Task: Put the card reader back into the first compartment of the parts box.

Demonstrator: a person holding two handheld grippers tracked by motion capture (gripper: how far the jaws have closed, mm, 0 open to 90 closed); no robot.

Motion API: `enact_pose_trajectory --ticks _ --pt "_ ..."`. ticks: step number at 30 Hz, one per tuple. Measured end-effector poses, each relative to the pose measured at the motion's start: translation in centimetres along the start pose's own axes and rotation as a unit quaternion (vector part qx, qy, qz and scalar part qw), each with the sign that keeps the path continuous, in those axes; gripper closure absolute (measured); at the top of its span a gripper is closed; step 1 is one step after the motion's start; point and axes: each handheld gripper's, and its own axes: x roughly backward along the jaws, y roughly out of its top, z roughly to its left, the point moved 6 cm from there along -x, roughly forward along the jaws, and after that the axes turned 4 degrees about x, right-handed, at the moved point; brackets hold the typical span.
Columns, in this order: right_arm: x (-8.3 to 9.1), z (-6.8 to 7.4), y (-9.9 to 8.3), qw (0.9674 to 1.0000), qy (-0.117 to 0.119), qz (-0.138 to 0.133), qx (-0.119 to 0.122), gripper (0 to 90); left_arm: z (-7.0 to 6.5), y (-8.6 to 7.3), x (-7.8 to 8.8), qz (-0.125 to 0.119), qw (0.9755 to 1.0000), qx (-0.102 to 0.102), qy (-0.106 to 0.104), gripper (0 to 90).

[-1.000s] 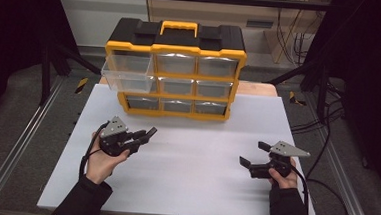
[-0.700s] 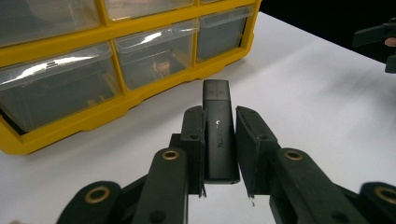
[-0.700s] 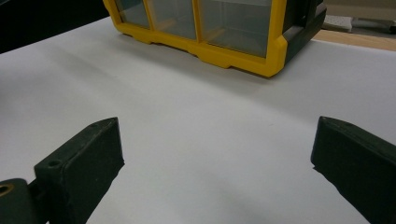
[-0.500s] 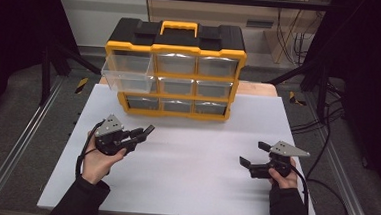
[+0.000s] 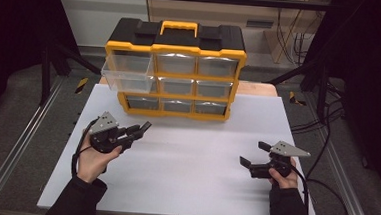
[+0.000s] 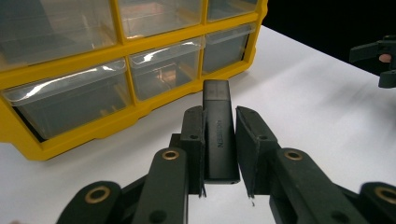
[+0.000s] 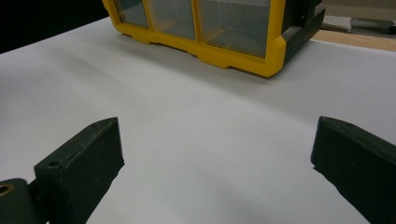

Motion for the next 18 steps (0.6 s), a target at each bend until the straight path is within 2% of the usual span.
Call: enact_pose_trajectory --ticks 18 --pt "0.0 0.0 0.0 1.0000 0.000 -0.001 -0.001 2.6 0.3 1.2 0.7 -0.007 1.0000 -0.005 0.000 72.9"
